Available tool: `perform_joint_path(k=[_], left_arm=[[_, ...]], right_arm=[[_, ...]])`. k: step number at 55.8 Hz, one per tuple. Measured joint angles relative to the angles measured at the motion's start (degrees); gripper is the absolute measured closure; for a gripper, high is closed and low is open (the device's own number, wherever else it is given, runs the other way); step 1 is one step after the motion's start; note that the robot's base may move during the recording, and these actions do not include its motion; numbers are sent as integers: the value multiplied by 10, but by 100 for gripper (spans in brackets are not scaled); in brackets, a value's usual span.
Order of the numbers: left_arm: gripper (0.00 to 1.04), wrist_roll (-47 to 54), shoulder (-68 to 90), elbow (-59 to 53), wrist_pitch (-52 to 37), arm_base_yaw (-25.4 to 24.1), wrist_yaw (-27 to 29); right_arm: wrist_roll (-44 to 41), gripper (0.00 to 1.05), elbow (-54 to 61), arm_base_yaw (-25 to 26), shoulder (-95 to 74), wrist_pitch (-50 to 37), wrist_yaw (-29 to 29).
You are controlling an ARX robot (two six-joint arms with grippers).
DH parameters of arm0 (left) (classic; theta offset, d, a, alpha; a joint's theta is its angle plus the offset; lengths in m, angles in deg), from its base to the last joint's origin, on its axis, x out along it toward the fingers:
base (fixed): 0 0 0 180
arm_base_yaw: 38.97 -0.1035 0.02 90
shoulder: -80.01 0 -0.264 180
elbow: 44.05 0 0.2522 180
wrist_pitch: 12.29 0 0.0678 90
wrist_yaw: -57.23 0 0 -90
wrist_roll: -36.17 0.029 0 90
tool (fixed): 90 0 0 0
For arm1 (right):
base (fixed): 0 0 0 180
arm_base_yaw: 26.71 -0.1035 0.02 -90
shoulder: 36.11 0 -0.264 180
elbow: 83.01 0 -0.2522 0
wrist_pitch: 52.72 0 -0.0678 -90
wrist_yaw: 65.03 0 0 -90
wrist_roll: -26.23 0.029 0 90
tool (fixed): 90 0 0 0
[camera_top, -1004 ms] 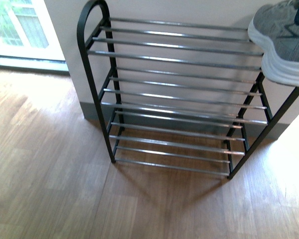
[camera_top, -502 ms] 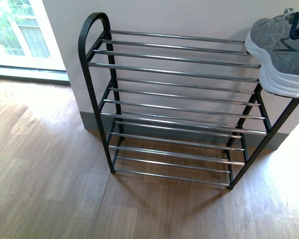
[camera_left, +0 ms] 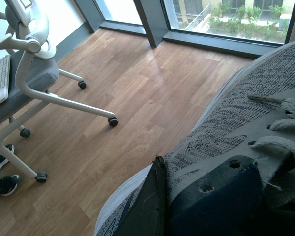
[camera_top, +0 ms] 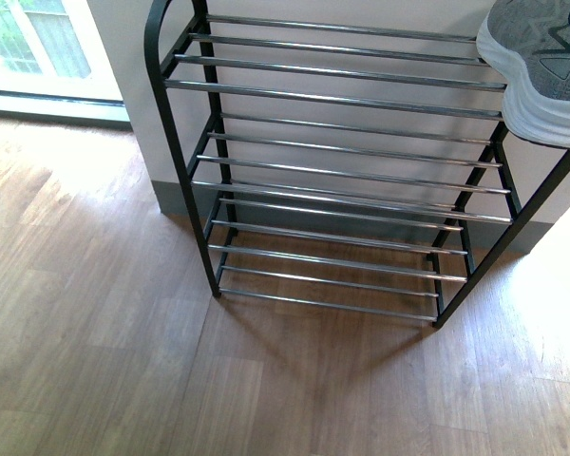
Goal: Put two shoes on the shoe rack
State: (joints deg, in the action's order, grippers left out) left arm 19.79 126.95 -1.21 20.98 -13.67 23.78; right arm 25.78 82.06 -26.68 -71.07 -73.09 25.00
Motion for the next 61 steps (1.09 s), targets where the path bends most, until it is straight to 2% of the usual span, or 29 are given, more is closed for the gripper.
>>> perform_joint_path(k=[25,58,61], left_arm=[[104,0,0,0,0,0,0],[104,0,0,0,0,0,0],[104,0,0,0,0,0,0]], right_arm=[[0,103,0,0,143,134,0],[0,103,0,0,247,238,0],[0,103,0,0,293,301,1]])
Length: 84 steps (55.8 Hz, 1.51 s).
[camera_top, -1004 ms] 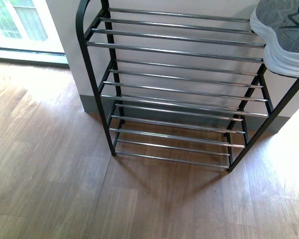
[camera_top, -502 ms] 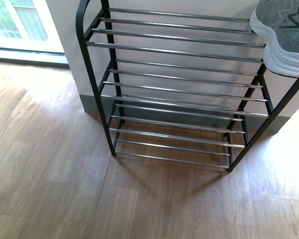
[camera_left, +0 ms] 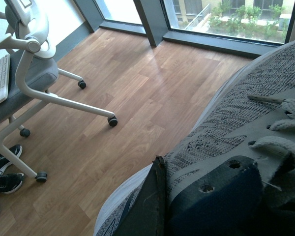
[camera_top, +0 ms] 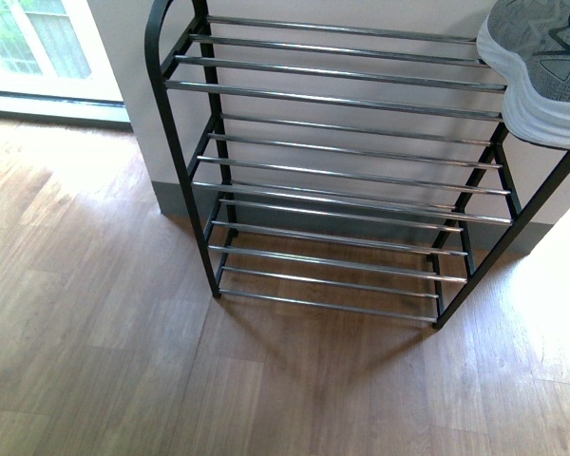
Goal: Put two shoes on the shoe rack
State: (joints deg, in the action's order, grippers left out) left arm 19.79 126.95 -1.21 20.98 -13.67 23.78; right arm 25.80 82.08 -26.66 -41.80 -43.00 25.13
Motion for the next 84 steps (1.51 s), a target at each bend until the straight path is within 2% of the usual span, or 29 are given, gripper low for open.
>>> perform_joint_path(k=[4,20,23,38,43,49,63,64,66,70,76,84], left_arm=[[104,0,0,0,0,0,0],[104,0,0,0,0,0,0],[104,0,0,0,0,0,0],[104,0,0,0,0,0,0],[104,0,0,0,0,-1,4],[104,0,0,0,0,-1,2],[104,6,-3,-2,-7,-1,-12],[104,17,-10,-10,-32,-7,-31],[104,36,-27,-30,-108,-19,-106],[104,30,-1,-1,-150,-27,-226],[104,-5,80,83,-150,-28,-289],[104,-42,183,194,-157,-28,-300]], right_arm=[[0,103,0,0,43,34,-2],[0,103,0,0,53,38,-2],[0,89,0,0,53,38,-2],[0,47,0,0,54,38,-2],[0,26,0,0,54,38,-1],[0,8,0,0,54,38,-1],[0,9,0,0,54,40,-2],[0,9,0,0,54,40,-1],[0,9,0,0,55,40,-2],[0,9,0,0,55,40,-1],[0,9,0,0,55,40,-1],[0,9,0,0,55,40,-2]])
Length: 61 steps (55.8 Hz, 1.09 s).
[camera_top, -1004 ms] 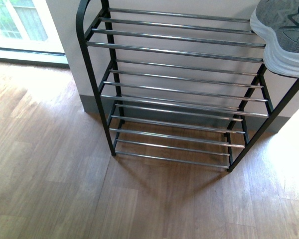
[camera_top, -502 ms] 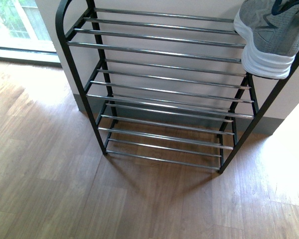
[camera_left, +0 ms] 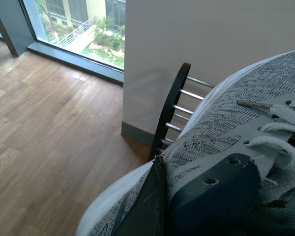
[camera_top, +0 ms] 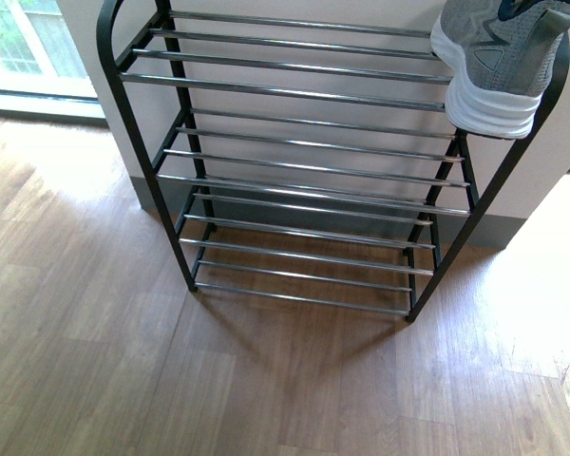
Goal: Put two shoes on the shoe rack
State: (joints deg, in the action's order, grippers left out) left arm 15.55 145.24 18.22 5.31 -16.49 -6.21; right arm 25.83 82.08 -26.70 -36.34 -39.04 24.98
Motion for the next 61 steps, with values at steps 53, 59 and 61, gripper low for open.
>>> perform_joint_path(k=[53,59,61], left_arm=[[104,-249,628,665,229,128,-71],[104,-274,664,712,247,129,-74],[104,-279,674,727,254,129,-76]], right_arm=[[0,9,0,0,0,0,0],[0,9,0,0,0,0,0],[0,9,0,0,0,0,0]])
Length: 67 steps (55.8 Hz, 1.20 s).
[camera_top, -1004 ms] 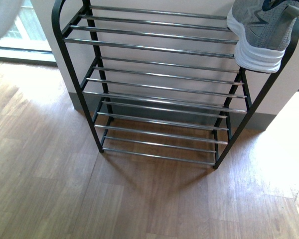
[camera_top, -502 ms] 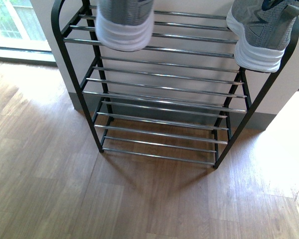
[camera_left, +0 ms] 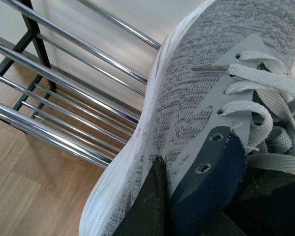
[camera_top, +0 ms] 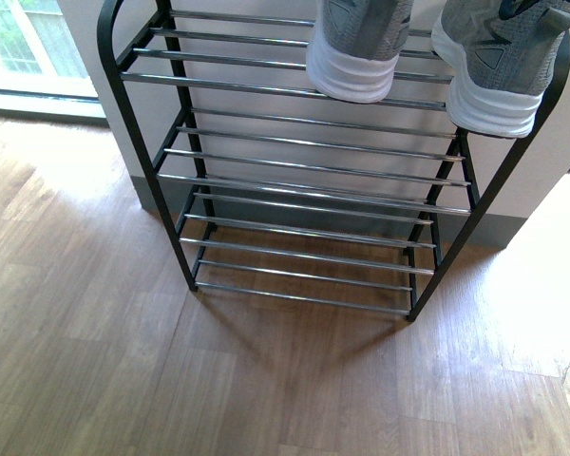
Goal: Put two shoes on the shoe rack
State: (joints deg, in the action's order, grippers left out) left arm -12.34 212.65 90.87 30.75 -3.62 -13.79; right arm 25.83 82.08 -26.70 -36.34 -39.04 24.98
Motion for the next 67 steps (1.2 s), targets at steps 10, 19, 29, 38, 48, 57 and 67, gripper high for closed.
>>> perform_joint_path(k=[10,19,29,38,48,57,67], left_arm=[[104,-34,92,124,63,3,-26],[104,-35,164,234,129,7,-38],[104,11,234,369,207,7,-41],[104,97,230,356,188,7,-54],[104,146,190,283,160,7,-52],[97,161,162,229,129,7,-66],[65,183,108,161,104,11,-75]], right_arm=[[0,9,0,0,0,0,0],[0,9,0,0,0,0,0],[0,9,0,0,0,0,0],[0,9,0,0,0,0,0],[0,9,0,0,0,0,0],[0,9,0,0,0,0,0],[0,9,0,0,0,0,0]])
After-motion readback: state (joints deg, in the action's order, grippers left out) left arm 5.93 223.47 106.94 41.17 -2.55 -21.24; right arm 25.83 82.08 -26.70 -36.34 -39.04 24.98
